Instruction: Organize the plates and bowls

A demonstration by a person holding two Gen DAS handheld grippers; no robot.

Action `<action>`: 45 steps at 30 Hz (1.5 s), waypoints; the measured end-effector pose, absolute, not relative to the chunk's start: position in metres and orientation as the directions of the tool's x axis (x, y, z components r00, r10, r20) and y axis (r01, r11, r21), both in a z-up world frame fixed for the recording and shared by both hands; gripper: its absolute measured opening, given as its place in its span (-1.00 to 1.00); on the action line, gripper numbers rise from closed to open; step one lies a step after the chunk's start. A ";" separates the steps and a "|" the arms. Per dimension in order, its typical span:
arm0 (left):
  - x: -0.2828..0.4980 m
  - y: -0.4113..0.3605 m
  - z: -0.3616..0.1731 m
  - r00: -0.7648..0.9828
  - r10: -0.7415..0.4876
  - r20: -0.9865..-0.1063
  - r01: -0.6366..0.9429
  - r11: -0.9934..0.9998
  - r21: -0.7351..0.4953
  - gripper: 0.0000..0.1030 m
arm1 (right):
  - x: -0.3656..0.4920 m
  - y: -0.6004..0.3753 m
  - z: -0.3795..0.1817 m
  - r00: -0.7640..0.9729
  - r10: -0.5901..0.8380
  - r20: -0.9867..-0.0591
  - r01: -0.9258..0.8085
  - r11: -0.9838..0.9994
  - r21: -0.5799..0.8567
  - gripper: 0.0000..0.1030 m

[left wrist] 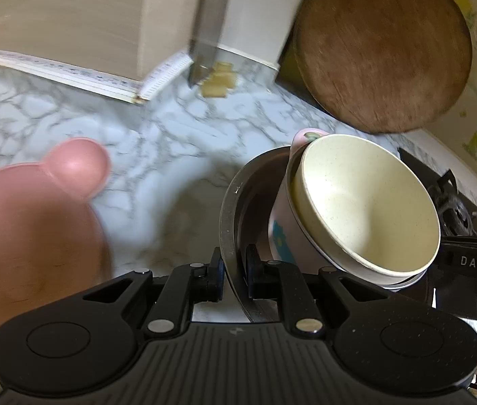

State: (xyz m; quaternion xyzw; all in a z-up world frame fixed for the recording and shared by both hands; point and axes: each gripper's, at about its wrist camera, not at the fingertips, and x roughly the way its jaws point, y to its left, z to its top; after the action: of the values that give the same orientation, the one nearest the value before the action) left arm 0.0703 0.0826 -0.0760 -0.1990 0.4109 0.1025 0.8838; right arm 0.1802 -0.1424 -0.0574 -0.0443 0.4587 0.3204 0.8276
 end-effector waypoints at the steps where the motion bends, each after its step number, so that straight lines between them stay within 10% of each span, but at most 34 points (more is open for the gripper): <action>1: 0.066 0.086 -0.073 0.643 0.025 -0.766 -0.351 0.898 -0.266 -0.78 | 0.177 -0.138 -0.053 0.374 0.497 -0.783 -0.580 0.784 0.221 -0.75; 45: -0.085 0.265 -0.092 0.573 0.300 -0.762 -0.668 0.711 -0.222 -0.78 | 0.100 0.108 -0.060 0.170 0.604 -0.778 -0.820 0.525 0.228 -0.75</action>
State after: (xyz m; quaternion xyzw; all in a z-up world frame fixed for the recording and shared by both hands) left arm -0.0852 0.2654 -0.0922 -0.2525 0.3637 0.2846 0.8503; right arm 0.1001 0.1082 -0.0600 -0.1229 0.4388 0.4715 0.7550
